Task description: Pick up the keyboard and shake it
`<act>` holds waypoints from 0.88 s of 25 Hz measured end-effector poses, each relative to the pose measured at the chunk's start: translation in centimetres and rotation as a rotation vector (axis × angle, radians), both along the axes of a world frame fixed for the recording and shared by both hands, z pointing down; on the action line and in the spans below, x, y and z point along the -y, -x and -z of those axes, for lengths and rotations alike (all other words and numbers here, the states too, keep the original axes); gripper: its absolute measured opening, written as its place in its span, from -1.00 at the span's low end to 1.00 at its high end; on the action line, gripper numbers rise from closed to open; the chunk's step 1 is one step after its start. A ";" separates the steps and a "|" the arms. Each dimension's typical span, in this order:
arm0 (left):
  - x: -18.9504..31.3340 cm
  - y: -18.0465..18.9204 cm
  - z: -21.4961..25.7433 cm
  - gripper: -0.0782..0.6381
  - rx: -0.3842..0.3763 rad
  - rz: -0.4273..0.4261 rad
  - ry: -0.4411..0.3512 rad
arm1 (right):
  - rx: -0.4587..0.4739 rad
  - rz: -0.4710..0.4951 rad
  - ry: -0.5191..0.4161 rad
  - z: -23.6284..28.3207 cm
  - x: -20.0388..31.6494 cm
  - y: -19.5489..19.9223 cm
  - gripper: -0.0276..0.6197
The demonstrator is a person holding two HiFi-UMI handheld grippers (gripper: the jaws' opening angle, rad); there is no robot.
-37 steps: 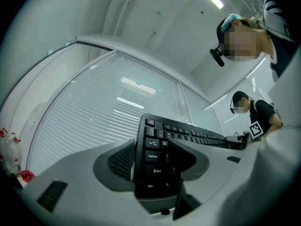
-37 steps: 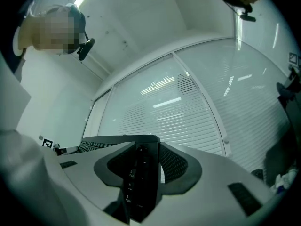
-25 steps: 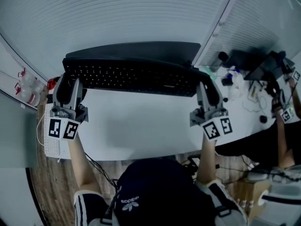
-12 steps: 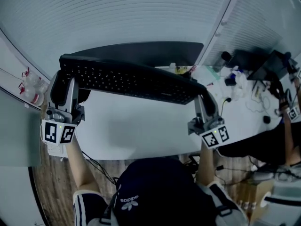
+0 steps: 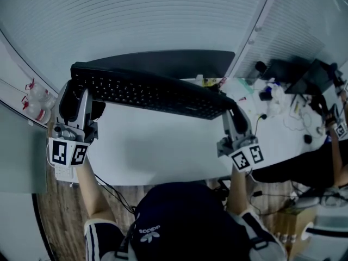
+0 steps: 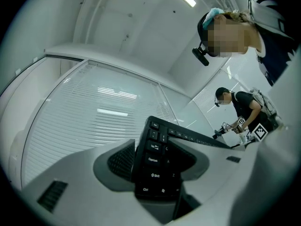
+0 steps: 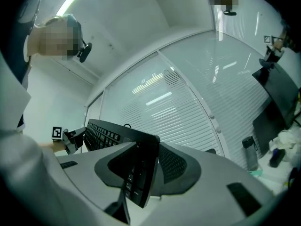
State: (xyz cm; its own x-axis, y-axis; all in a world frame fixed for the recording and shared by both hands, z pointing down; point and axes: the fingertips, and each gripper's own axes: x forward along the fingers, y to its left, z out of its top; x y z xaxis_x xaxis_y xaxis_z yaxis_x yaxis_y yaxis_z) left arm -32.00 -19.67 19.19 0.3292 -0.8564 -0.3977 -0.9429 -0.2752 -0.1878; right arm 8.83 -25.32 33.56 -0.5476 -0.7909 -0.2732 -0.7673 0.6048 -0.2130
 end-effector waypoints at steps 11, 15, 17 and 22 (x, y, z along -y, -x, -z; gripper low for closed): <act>0.0 0.7 -1.2 -0.17 -0.035 -0.034 0.043 | 0.054 0.001 0.027 -0.2 -0.1 -0.1 -0.51; 0.1 0.8 -1.3 -0.17 -0.079 -0.041 0.037 | 0.017 -0.011 0.028 0.3 0.1 0.2 -0.51; -0.1 1.0 -1.3 -0.17 -0.094 -0.053 0.039 | 0.018 -0.001 0.033 0.2 -0.5 0.1 -0.52; 0.1 0.9 -1.2 -0.17 -0.119 -0.071 0.035 | 0.027 -0.019 0.029 0.9 -0.1 0.0 -0.52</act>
